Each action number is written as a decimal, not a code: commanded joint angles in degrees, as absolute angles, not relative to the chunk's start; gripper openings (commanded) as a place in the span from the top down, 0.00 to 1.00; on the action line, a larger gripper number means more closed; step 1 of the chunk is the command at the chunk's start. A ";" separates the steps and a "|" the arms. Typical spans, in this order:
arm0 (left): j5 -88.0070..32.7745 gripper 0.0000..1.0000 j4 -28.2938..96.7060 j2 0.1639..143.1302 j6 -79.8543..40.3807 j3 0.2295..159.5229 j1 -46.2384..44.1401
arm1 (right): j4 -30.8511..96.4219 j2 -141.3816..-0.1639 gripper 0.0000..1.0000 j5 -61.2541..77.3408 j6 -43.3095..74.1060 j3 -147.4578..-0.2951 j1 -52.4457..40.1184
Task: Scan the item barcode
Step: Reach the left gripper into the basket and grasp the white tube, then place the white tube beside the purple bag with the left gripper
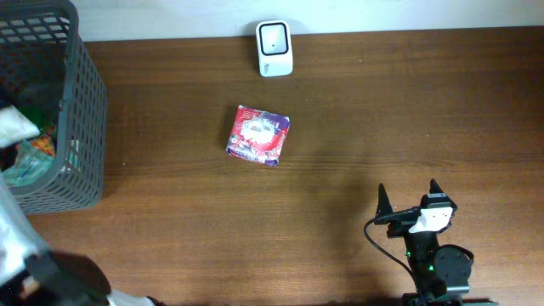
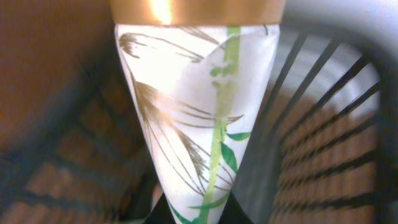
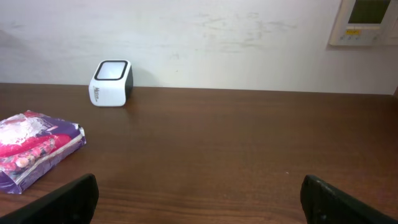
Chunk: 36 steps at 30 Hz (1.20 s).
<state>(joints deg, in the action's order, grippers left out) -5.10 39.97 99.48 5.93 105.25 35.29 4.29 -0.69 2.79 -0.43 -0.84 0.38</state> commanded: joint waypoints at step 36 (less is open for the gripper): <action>-7.51 0.83 56.80 127.09 -5.78 107.66 -12.88 | 4.32 -0.36 0.01 2.33 -0.36 -0.32 0.05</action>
<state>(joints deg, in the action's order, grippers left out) -5.58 56.58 127.31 -4.95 107.02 -11.05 4.27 -0.69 2.79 -0.47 -0.84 0.38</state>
